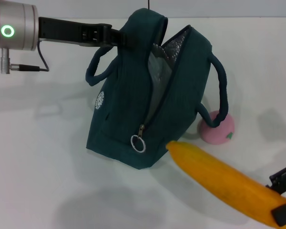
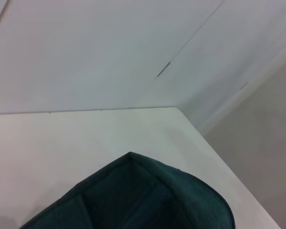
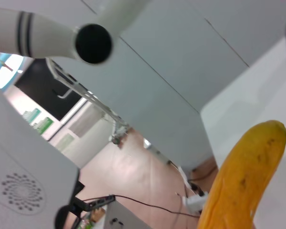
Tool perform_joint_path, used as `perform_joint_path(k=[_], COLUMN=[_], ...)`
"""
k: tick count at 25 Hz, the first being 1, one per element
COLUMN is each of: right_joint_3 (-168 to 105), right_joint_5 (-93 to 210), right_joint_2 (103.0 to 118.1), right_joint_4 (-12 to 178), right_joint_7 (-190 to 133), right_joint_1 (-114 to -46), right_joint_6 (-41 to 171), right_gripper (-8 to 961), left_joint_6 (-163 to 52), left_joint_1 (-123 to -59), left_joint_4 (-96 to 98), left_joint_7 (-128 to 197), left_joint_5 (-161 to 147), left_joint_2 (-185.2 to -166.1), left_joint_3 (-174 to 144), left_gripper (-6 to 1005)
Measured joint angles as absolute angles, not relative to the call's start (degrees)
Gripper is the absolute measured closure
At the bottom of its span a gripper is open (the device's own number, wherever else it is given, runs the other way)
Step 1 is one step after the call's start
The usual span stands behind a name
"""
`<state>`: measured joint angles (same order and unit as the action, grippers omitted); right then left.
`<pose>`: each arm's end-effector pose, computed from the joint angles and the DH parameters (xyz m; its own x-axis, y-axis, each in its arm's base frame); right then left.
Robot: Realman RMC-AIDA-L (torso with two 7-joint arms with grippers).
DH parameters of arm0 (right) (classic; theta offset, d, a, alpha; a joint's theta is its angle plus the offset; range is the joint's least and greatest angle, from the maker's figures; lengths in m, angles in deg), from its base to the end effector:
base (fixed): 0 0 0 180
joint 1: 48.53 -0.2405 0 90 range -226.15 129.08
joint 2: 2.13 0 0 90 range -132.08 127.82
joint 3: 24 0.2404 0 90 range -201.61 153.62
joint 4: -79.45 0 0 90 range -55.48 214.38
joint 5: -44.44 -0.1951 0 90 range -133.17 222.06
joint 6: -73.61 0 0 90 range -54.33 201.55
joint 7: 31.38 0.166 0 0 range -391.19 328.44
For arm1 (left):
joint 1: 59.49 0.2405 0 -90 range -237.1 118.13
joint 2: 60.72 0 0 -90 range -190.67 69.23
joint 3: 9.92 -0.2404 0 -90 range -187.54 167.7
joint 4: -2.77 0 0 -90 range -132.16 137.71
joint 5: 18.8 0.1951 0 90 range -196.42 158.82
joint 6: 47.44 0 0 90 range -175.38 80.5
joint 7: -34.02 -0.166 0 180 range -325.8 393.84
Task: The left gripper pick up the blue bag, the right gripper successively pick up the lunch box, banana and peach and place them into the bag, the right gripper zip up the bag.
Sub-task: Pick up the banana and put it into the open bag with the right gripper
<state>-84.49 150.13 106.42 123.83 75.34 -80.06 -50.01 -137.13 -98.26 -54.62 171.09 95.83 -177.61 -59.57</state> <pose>0.1947 0.2428 0.0437 0.8178 -0.5490 -0.1725 -0.4019 -0.7594 0.5117 -0.1476 0.3688 0.0289 0.5150 0.7490 0.4169 0.7984 -0.5961 0.0847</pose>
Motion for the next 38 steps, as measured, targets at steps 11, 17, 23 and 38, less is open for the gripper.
perform_joint_path(k=[11, 17, 23, 38], right_joint_3=[-78.4, -74.8, -74.8, -74.4], right_joint_5=[136.1, 138.0, 140.1, 135.8], right_joint_2=[105.42, 104.33, 105.49, 110.59], right_joint_4=[119.7, 112.7, 110.3, 99.0], right_joint_7=[78.4, 83.5, 87.4, 90.6], right_joint_1=[-82.2, -85.5, -85.3, -84.8], right_joint_6=[-49.3, -44.5, -40.0, -37.6], right_gripper=[498, 498, 499, 499], left_joint_6=[-137.0, -137.0, -137.0, -137.3], left_joint_1=[-98.5, -98.7, -98.7, -98.7], left_joint_4=[-54.6, -54.6, -54.6, -54.5], left_joint_7=[169.6, 168.8, 168.1, 165.8], left_joint_5=[95.8, 95.7, 95.5, 94.3], left_joint_2=[-178.02, -178.11, -178.24, -178.96], left_joint_3=[-59.6, -59.6, -59.6, -60.0], left_gripper=[943, 943, 943, 942])
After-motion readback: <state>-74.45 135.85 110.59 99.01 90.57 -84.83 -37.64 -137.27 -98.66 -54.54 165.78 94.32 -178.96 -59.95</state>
